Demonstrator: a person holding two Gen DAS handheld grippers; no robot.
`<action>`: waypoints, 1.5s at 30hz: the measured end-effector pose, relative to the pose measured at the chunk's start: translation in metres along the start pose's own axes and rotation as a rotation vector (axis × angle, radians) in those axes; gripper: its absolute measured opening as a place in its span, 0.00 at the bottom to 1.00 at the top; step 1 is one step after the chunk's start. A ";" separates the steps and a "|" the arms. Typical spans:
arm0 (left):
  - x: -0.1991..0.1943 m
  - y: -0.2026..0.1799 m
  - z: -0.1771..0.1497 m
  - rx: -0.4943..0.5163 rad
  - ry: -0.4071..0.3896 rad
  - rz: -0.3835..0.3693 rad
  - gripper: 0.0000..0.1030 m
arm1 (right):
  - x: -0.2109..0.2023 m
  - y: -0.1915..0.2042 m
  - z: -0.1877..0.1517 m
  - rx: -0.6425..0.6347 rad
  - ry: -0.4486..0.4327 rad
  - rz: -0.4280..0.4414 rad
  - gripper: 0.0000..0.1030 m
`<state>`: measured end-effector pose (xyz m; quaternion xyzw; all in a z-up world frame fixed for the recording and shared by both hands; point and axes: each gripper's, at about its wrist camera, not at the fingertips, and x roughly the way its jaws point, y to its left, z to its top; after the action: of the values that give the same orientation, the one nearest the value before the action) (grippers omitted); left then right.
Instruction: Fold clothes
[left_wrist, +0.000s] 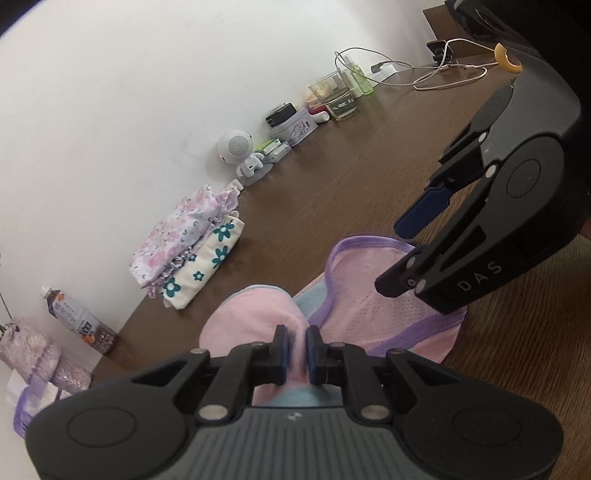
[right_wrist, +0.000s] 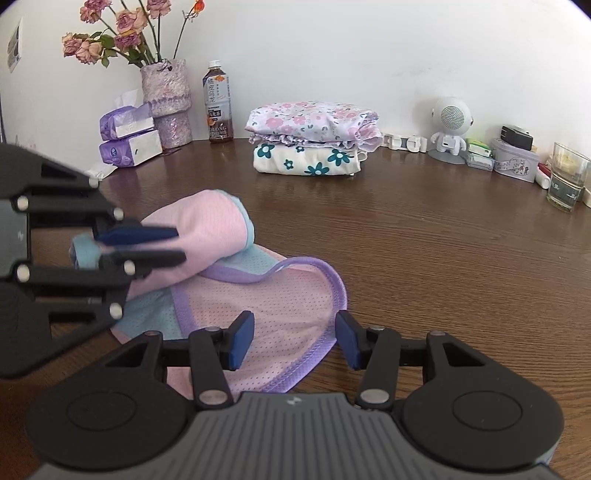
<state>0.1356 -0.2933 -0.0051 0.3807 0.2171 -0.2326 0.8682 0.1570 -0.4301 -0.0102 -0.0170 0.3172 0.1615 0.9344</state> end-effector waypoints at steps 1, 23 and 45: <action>0.001 0.000 -0.001 -0.019 0.002 -0.020 0.11 | 0.000 -0.002 0.000 0.006 -0.002 -0.002 0.48; -0.028 0.081 -0.075 -0.488 -0.048 -0.229 0.35 | -0.006 0.040 0.006 0.068 -0.108 0.141 0.41; -0.034 0.083 -0.105 -0.422 -0.049 -0.257 0.15 | -0.017 0.102 -0.020 -0.014 -0.020 0.011 0.14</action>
<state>0.1348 -0.1547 -0.0046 0.1544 0.2864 -0.3000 0.8967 0.1007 -0.3417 -0.0084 -0.0200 0.3066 0.1688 0.9365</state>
